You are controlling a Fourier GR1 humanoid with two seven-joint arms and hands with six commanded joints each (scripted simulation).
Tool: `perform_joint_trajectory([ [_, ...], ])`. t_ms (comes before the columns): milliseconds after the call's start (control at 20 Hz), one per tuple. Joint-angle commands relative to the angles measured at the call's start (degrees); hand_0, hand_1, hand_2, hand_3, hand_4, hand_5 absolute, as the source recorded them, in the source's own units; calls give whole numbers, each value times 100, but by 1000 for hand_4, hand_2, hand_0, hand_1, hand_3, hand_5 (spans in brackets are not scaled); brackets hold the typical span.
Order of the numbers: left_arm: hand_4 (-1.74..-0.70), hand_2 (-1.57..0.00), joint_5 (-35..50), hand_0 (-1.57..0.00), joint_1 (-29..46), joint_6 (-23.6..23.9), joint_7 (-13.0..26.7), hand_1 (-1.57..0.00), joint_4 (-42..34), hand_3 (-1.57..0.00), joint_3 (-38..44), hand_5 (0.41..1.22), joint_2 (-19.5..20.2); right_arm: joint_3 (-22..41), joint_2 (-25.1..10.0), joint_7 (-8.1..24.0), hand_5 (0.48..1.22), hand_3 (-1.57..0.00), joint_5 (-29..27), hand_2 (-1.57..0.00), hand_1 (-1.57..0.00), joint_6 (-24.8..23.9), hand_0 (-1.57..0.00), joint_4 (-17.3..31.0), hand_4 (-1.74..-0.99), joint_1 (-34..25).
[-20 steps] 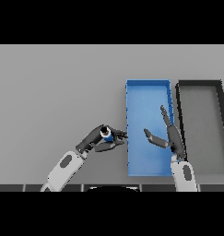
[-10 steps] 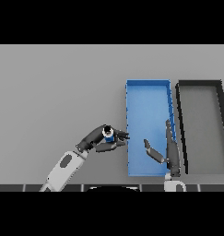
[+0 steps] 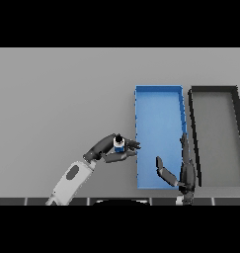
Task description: Pick up the blue pipe and place it into the blue bin.
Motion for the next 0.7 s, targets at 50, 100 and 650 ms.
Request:
perform_joint_trajectory([
  [50, -1474, -1571, -4, -1571, -52, -51, 72, -1571, -36, -1571, 67, 1221, 10, 107, -283, 848, 589, 1, 40, -12, -6, 462, 1, -182, -1165, -236],
  [100, -1474, -1571, -25, -1571, -29, -76, 64, -1571, -26, -1571, 70, 1221, -7, 201, -366, 1163, 579, 1, 49, -10, -5, 671, 1, -311, -1171, -352],
  [650, -1475, -1571, -294, -1571, 48, -264, 106, -1571, -90, -1571, 173, 1221, -144, 1034, -427, 3331, 522, 1, 189, 0, 0, 2231, 1, -765, -1239, -2282],
])
